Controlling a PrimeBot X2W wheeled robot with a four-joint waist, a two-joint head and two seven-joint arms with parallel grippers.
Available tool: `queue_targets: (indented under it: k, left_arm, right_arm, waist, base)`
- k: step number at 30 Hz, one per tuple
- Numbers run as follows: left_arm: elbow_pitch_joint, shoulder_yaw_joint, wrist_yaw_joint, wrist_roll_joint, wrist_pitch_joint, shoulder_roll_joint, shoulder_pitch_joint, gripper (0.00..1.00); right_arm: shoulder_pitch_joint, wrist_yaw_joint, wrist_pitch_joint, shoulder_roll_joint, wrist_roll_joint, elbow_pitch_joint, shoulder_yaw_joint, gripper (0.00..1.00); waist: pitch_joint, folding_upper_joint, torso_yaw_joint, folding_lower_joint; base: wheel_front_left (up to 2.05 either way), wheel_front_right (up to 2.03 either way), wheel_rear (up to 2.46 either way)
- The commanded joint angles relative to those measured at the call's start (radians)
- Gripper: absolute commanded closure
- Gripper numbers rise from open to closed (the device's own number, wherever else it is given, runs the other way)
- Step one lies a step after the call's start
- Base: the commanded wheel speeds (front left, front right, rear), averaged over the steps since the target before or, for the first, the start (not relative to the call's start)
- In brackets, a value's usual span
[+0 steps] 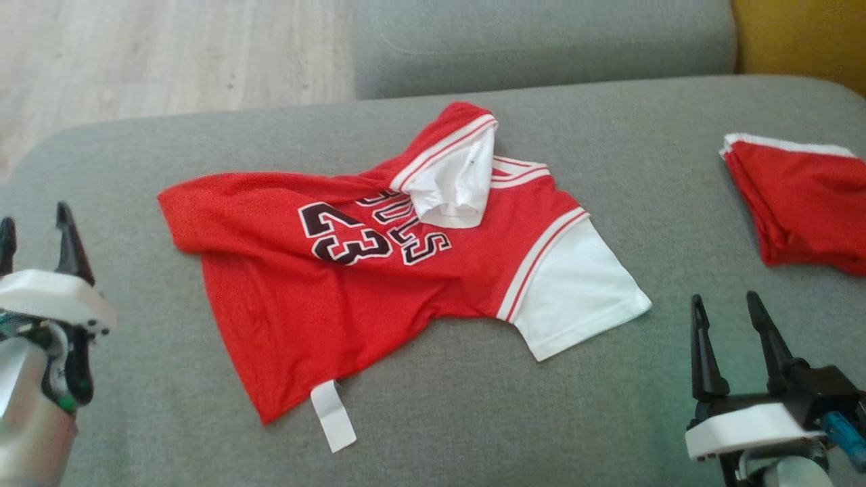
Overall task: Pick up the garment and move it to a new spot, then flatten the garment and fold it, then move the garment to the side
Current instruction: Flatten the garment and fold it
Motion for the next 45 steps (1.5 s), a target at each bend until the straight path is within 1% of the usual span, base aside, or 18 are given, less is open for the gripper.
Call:
queue_targets:
  k: [1,5,8,10,13,16,18,19,21,26,27,31,32,40,45]
  left_arm:
    - [-0.048,0.036,-0.001,0.004,-0.021,0.049,-0.035,0.00]
    - [-0.156,0.036,0.009,0.012,-0.063,0.048,0.033,0.00]
    - [-0.282,0.022,0.031,0.032,-0.088,0.033,0.118,0.00]
    - [-0.370,0.014,0.062,0.050,-0.101,0.015,0.186,0.00]
    - [-0.489,0.004,0.110,0.081,-0.111,-0.029,0.304,0.00]
    - [-0.581,0.013,0.147,0.128,-0.115,-0.088,0.421,0.00]
    - [-0.624,0.035,0.159,0.187,-0.116,-0.129,0.491,0.00]
    - [-0.635,0.044,0.156,0.209,-0.116,-0.150,0.524,0.00]
    - [-0.652,0.074,0.137,0.260,-0.116,-0.190,0.578,0.00]
    - [-0.622,0.166,0.065,0.382,-0.116,-0.271,0.663,0.00]
    - [-0.602,0.193,0.028,0.424,-0.116,-0.298,0.679,0.00]
    - [-0.577,0.255,-0.033,0.489,-0.116,-0.347,0.690,0.00]
    - [-0.577,0.255,-0.033,0.489,-0.116,-0.347,0.690,0.00]
    - [-0.555,0.347,-0.128,0.580,-0.116,-0.411,0.681,0.00]
    - [-0.532,0.370,-0.169,0.618,-0.116,-0.435,0.657,0.00]
  right_arm:
    - [-0.012,-0.001,-0.009,-0.007,-0.006,-0.027,0.022,0.00]
    - [0.003,-0.001,-0.009,-0.007,-0.007,-0.026,0.022,0.00]
    - [0.014,-0.001,-0.009,-0.007,-0.009,-0.028,0.014,0.00]
    - [0.019,-0.001,-0.009,-0.007,-0.010,-0.029,0.008,0.00]
    - [0.025,-0.001,-0.009,-0.007,-0.015,-0.024,0.003,0.00]
    - [0.029,-0.001,-0.009,-0.007,-0.018,-0.013,0.001,0.00]
    - [0.033,-0.001,-0.009,-0.007,-0.018,-0.005,-0.002,0.00]
    - [0.035,-0.001,-0.009,-0.007,-0.018,0.001,-0.002,0.00]
    - [0.040,-0.001,-0.009,-0.007,-0.019,0.013,-0.002,0.00]
    - [0.048,-0.001,-0.009,-0.007,-0.015,0.043,-0.002,0.00]
    - [0.048,-0.001,-0.009,-0.007,-0.012,0.056,0.001,0.00]
    - [0.042,-0.001,-0.009,-0.007,-0.005,0.077,0.007,0.00]
    - [0.042,-0.001,-0.009,-0.007,-0.005,0.077,0.007,0.00]
    - [0.032,-0.001,-0.009,-0.007,0.002,0.107,0.015,0.00]
    - [0.031,-0.001,-0.009,-0.007,0.004,0.126,0.029,0.00]
  waist:
    - [-0.023,-0.0001,0.020,0.0002]
    - [-0.048,-0.0001,0.035,0.0002]
    - [-0.060,-0.0001,0.046,0.0002]
    - [-0.065,-0.0001,0.051,0.0002]
    - [-0.072,-0.0001,0.055,0.0002]
    - [-0.080,-0.0001,0.053,0.0002]
    - [-0.084,-0.0001,0.054,0.0002]
    - [-0.086,-0.0001,0.055,0.0002]
    - [-0.090,-0.0001,0.057,0.0002]
    - [-0.099,-0.0001,0.062,0.0002]
    - [-0.099,-0.0001,0.064,0.0002]
    - [-0.098,-0.0001,0.066,0.0002]
    - [-0.098,-0.0001,0.066,0.0002]
    - [-0.095,-0.0001,0.065,0.0002]
    - [-0.092,-0.0001,0.060,0.0002]
  base:
    - [0.00,0.00,0.00]
    - [0.00,0.00,0.00]
    - [0.00,0.00,0.00]
    - [0.00,0.00,0.00]
    - [0.00,0.00,0.00]
    - [0.00,0.00,0.00]
    - [0.00,0.00,0.00]
    - [0.00,0.00,0.00]
    - [0.00,0.00,0.00]
    - [0.00,0.00,0.00]
    - [0.00,0.00,0.00]
    - [0.00,0.00,0.00]
    - [0.00,0.00,0.00]
    - [0.00,0.00,0.00]
    - [0.00,0.00,0.00]
